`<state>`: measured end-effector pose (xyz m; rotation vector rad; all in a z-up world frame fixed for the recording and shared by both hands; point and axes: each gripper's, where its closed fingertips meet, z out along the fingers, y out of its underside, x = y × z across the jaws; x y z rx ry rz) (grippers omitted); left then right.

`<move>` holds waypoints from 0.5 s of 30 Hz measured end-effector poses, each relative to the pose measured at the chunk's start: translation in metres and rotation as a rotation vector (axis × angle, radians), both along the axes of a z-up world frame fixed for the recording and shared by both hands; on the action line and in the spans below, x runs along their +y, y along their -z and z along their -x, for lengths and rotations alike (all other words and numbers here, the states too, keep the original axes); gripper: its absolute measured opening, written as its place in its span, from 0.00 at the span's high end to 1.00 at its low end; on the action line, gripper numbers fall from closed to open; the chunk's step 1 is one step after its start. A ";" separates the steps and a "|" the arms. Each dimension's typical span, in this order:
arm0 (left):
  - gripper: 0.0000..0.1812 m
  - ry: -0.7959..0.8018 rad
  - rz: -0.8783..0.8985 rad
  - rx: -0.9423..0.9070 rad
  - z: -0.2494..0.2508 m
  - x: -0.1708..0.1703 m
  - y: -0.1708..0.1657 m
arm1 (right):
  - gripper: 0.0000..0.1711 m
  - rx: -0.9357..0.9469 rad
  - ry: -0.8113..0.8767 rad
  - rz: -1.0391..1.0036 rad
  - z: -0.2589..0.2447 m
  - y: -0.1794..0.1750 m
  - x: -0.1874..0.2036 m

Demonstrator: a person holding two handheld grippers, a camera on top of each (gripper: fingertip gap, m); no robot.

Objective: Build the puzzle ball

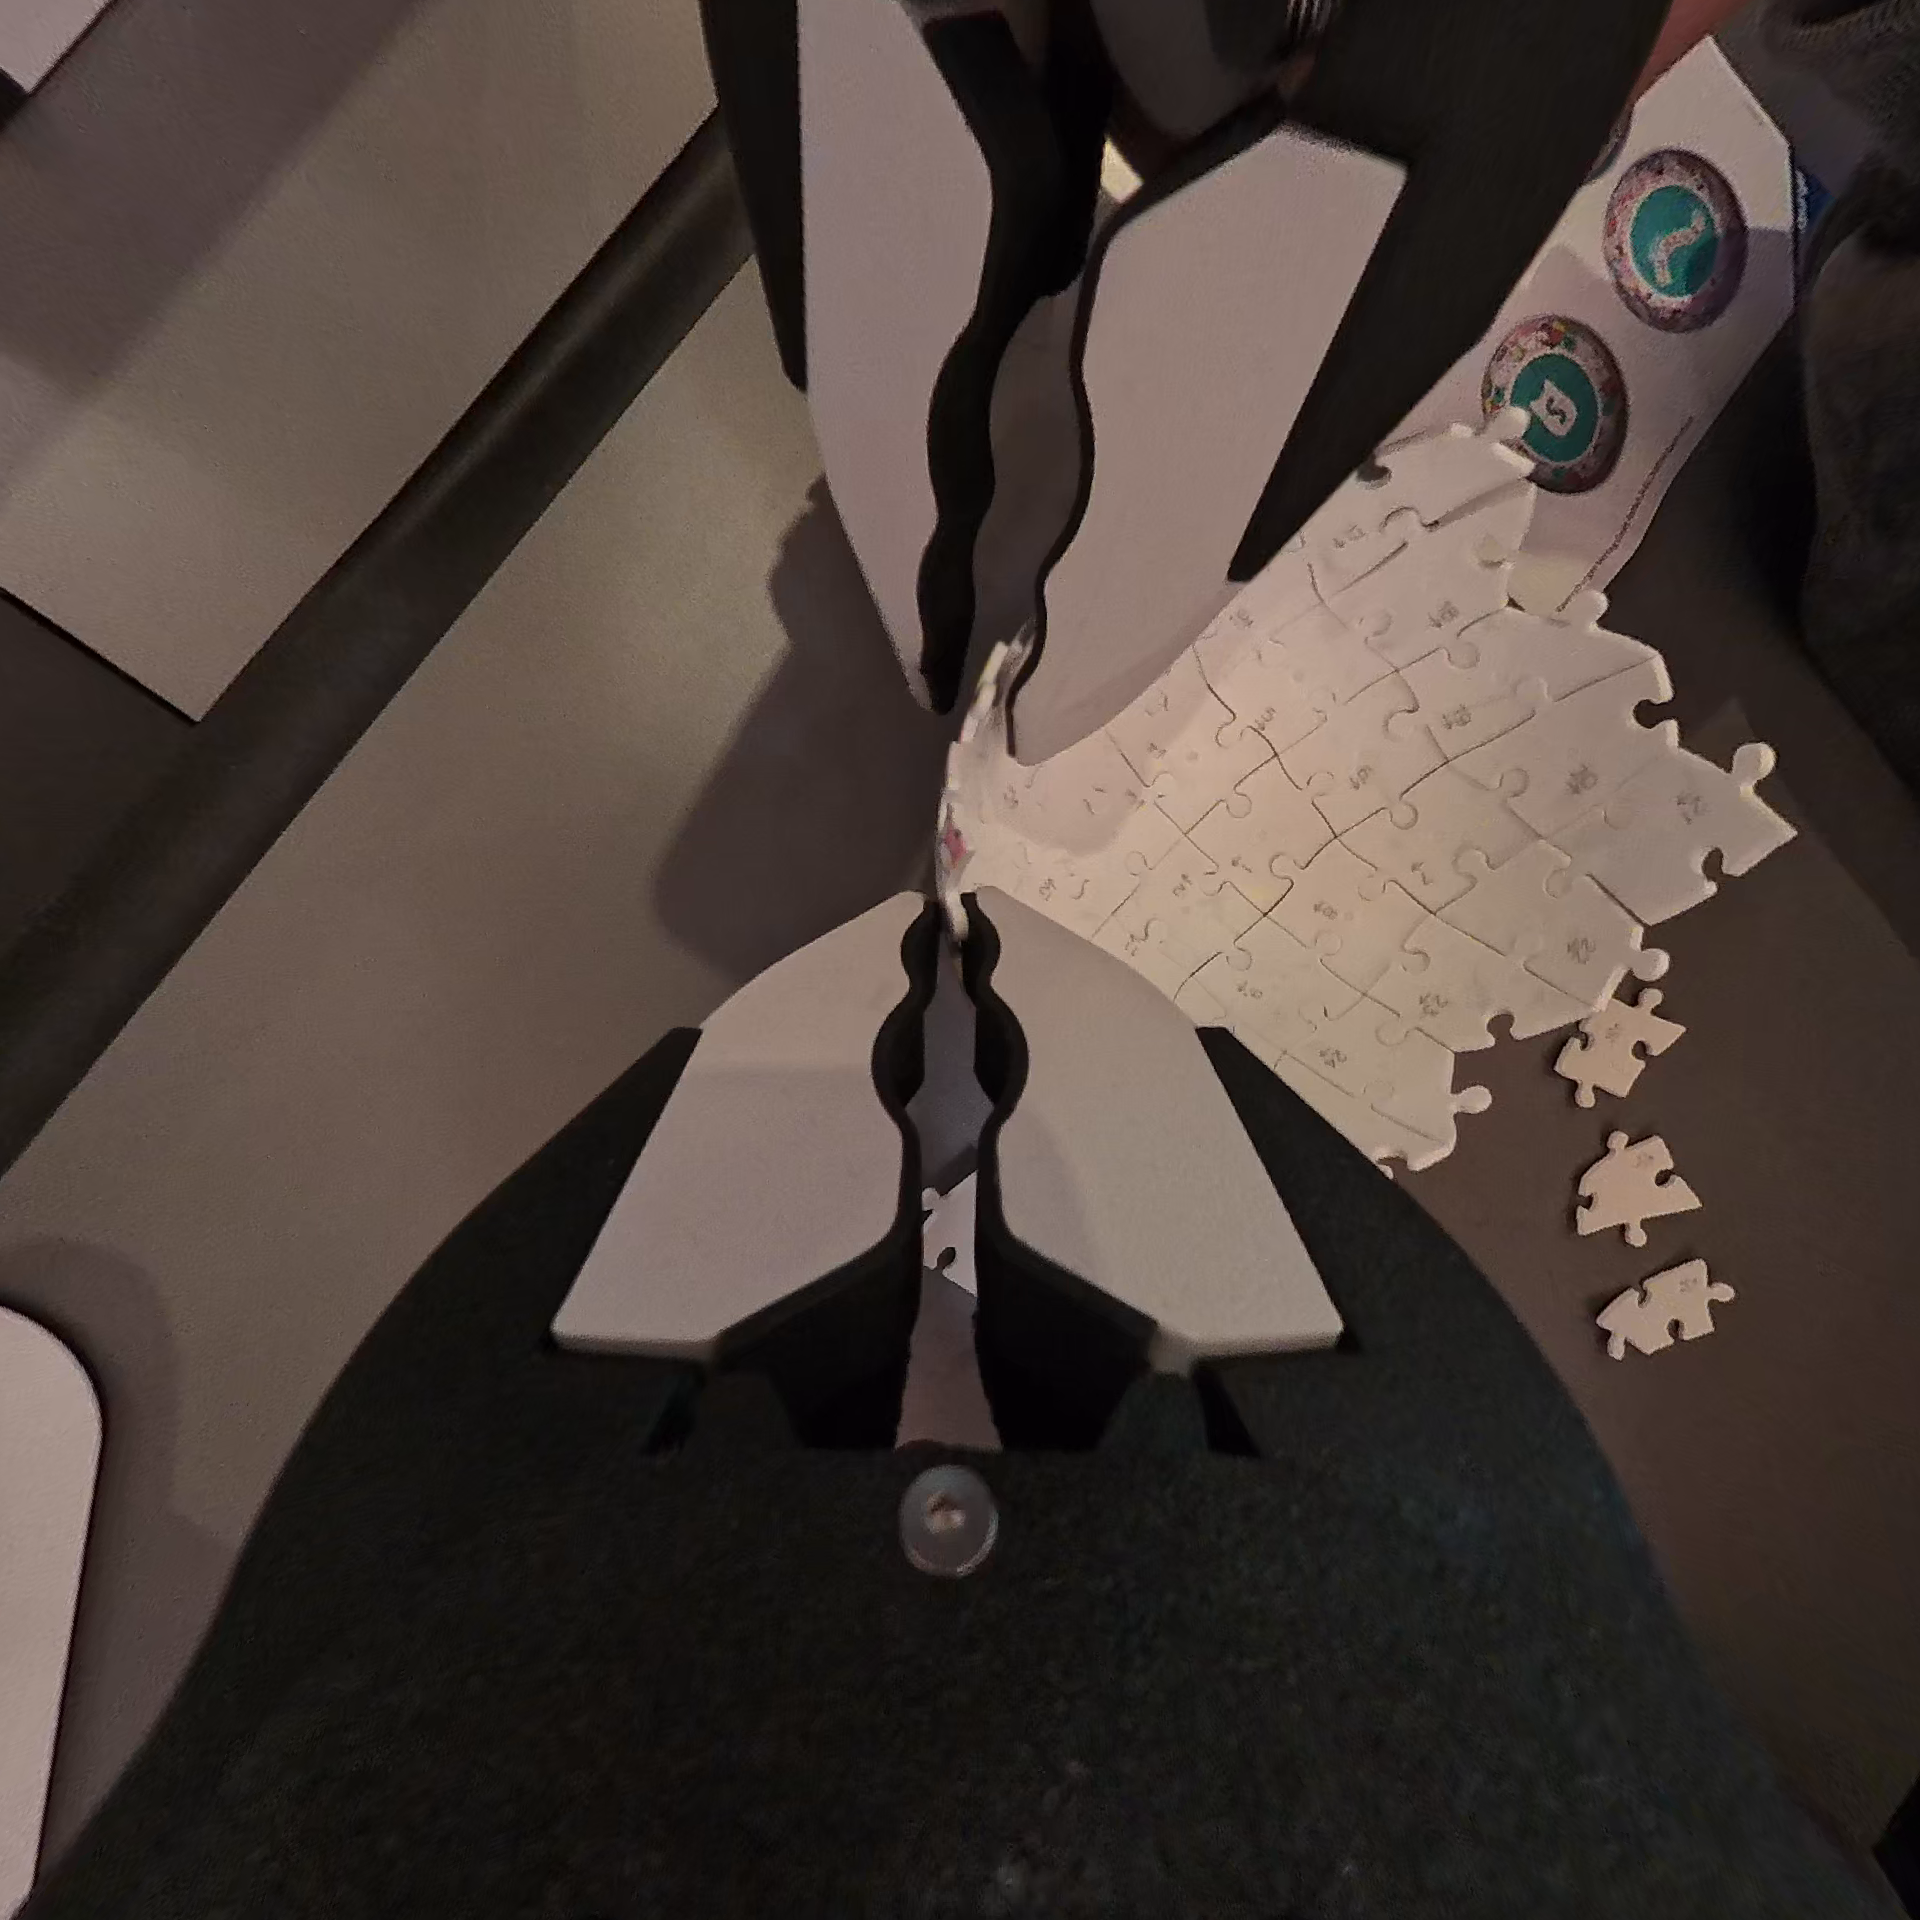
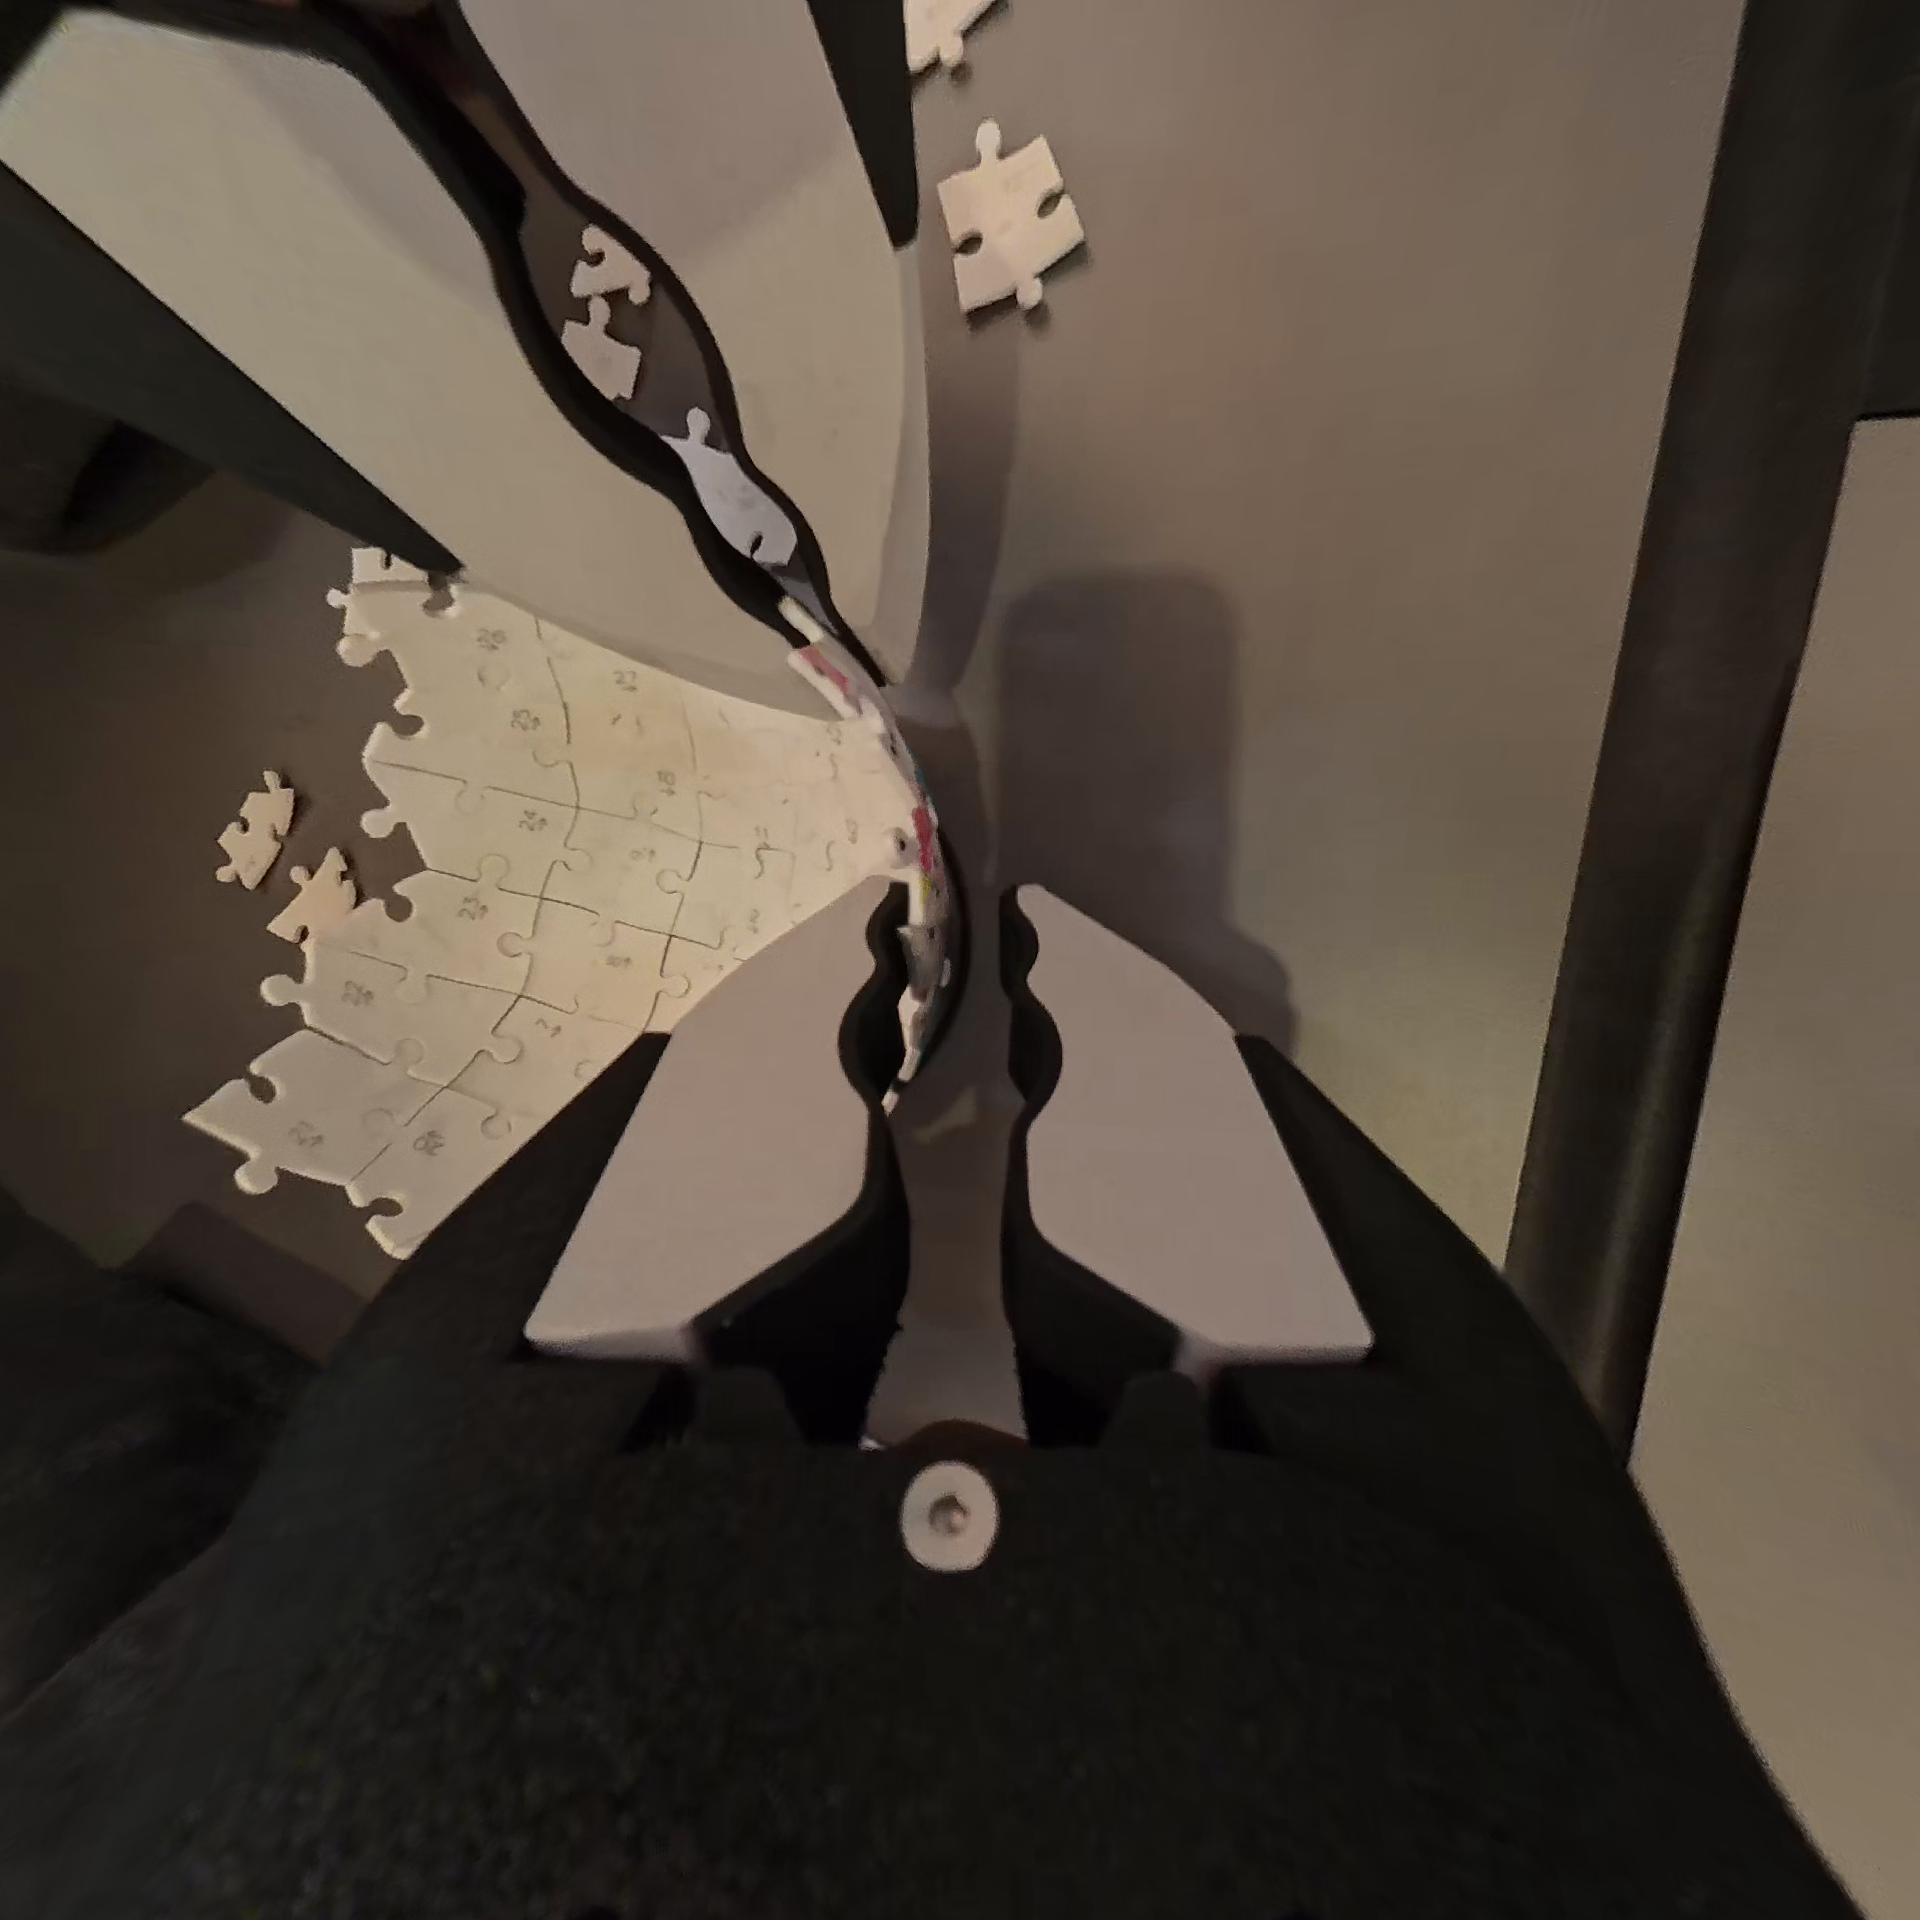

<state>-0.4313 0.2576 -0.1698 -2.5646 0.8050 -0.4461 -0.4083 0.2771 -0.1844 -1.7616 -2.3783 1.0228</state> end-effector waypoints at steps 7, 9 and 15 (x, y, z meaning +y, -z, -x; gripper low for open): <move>0.98 0.001 0.003 -0.007 0.000 0.000 0.001 | 0.96 0.055 -0.013 0.011 0.005 -0.009 -0.003; 0.98 0.004 0.003 -0.006 -0.001 0.000 0.001 | 0.97 0.060 -0.012 0.001 0.006 -0.008 -0.001; 0.98 0.014 0.015 -0.009 -0.002 -0.001 0.005 | 0.98 0.048 -0.024 -0.015 0.005 -0.004 -0.001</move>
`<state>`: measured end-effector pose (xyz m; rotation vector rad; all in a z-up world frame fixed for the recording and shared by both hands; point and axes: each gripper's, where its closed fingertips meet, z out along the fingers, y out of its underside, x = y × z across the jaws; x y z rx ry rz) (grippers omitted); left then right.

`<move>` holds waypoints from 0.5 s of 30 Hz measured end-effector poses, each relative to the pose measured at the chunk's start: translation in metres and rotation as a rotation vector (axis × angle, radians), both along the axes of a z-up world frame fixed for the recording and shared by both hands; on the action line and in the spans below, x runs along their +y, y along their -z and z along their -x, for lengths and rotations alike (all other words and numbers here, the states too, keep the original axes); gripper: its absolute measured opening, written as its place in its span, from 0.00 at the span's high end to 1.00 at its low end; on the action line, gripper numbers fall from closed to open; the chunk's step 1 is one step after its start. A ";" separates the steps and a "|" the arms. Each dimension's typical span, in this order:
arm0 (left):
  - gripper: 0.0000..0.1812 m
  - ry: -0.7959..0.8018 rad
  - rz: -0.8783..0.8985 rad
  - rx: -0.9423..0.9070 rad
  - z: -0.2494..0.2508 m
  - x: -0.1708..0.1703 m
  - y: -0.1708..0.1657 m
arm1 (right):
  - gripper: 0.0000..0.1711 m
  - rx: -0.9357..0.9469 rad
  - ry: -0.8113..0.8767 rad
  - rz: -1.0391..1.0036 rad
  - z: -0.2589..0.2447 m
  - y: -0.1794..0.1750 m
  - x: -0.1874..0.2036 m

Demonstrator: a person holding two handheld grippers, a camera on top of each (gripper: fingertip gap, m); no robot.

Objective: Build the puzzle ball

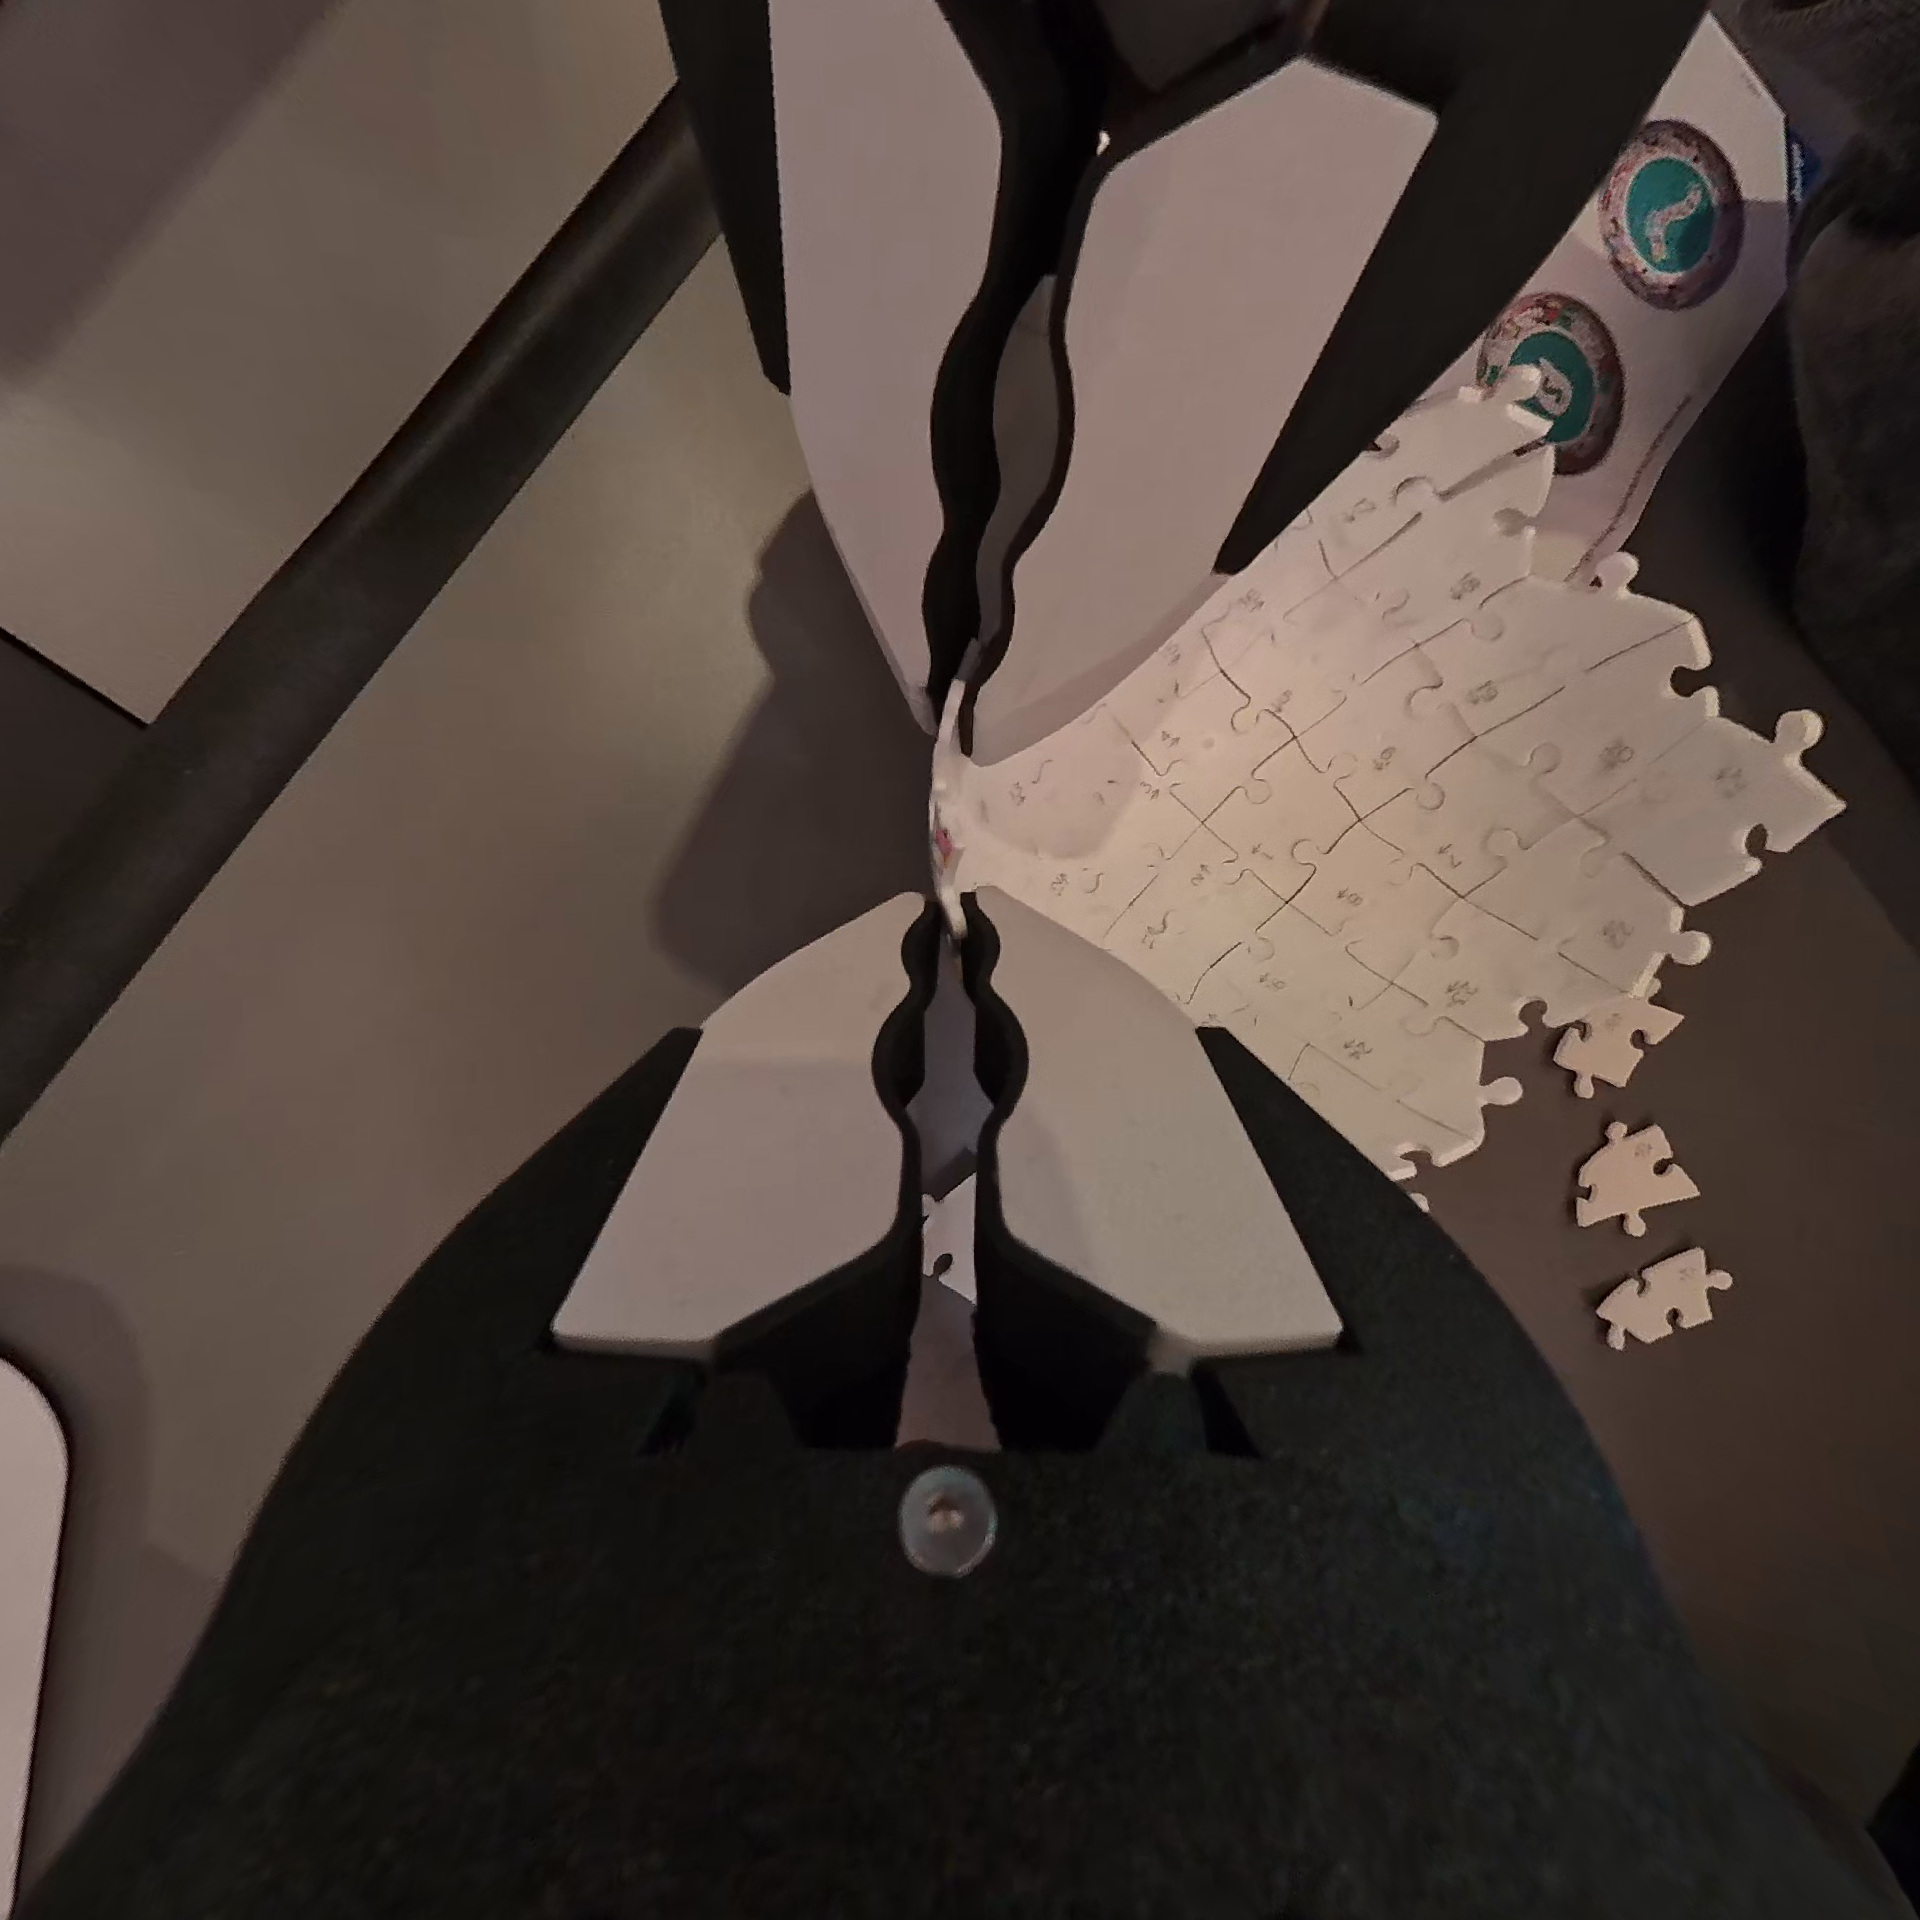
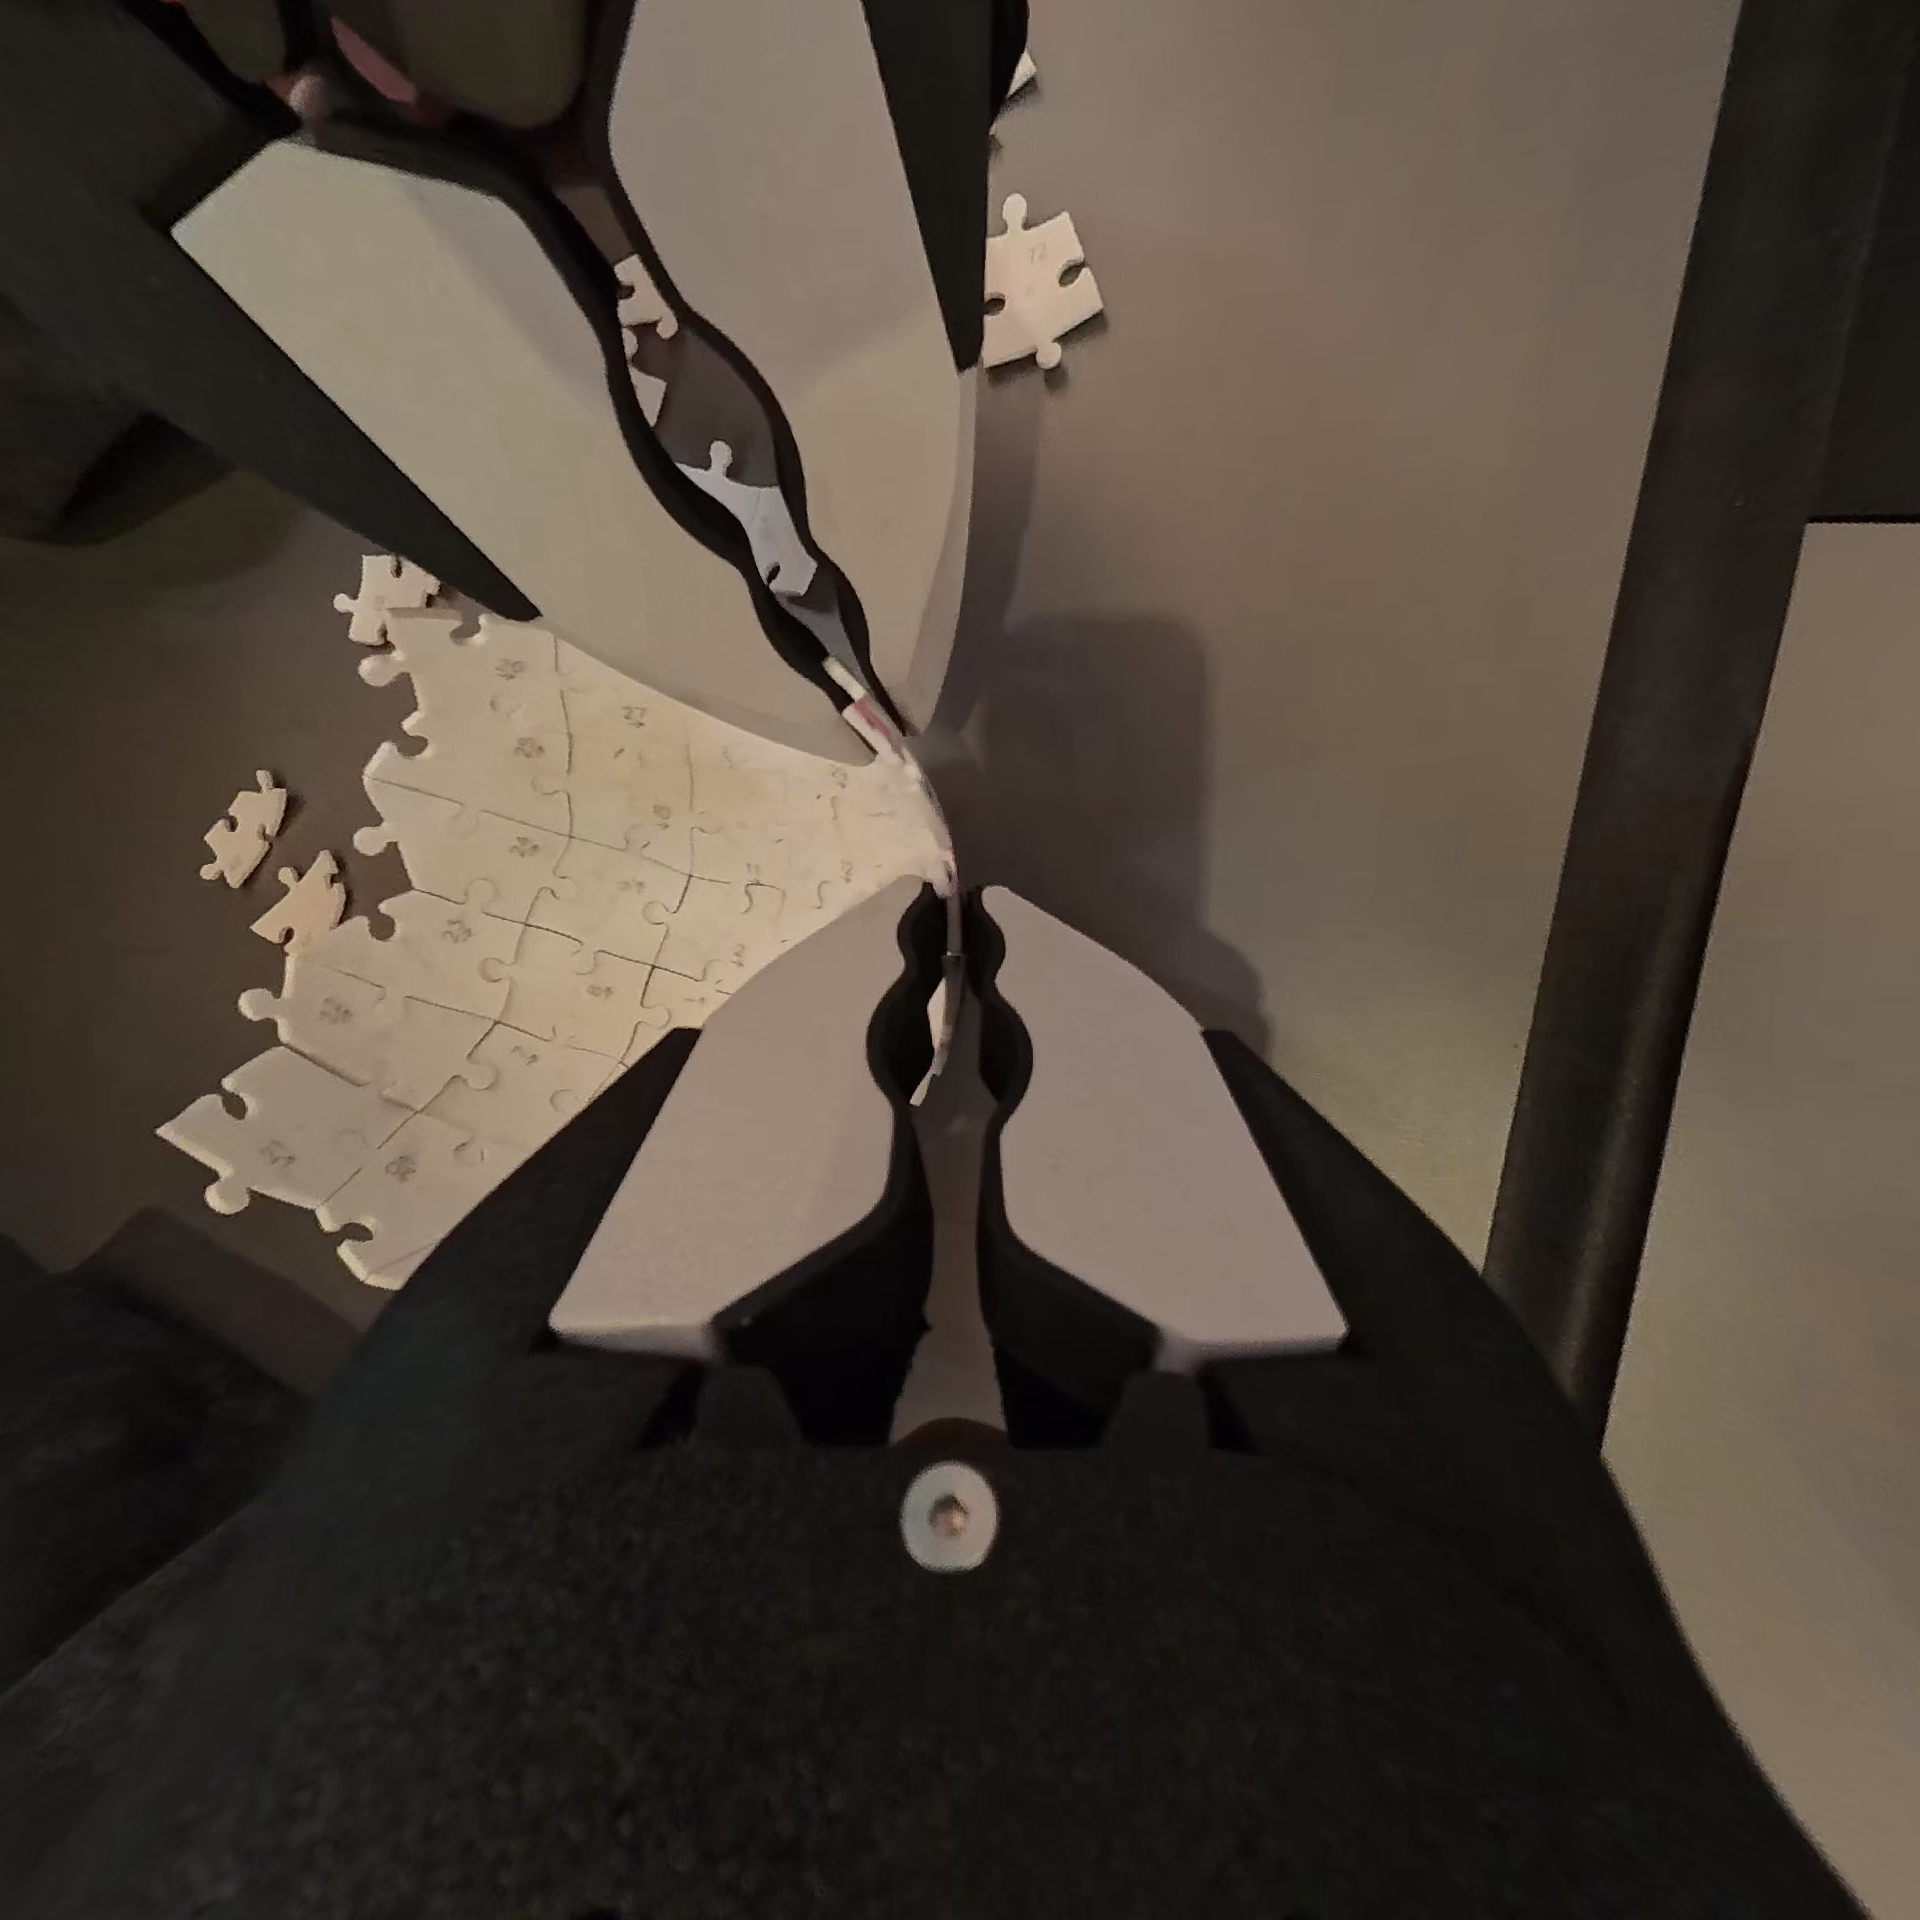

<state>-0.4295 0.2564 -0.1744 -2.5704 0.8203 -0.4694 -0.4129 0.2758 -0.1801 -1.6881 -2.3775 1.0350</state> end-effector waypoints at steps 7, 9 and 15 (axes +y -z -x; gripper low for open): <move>0.98 -0.001 0.002 -0.003 0.000 0.000 0.000 | 0.89 -0.029 0.015 0.007 -0.008 -0.003 0.000; 0.98 -0.002 0.004 -0.004 0.000 0.000 0.000 | 0.89 -0.039 0.036 -0.004 -0.016 -0.009 0.005; 0.98 -0.003 0.011 -0.004 -0.001 -0.001 0.000 | 0.91 -0.063 0.072 -0.068 -0.020 -0.015 0.011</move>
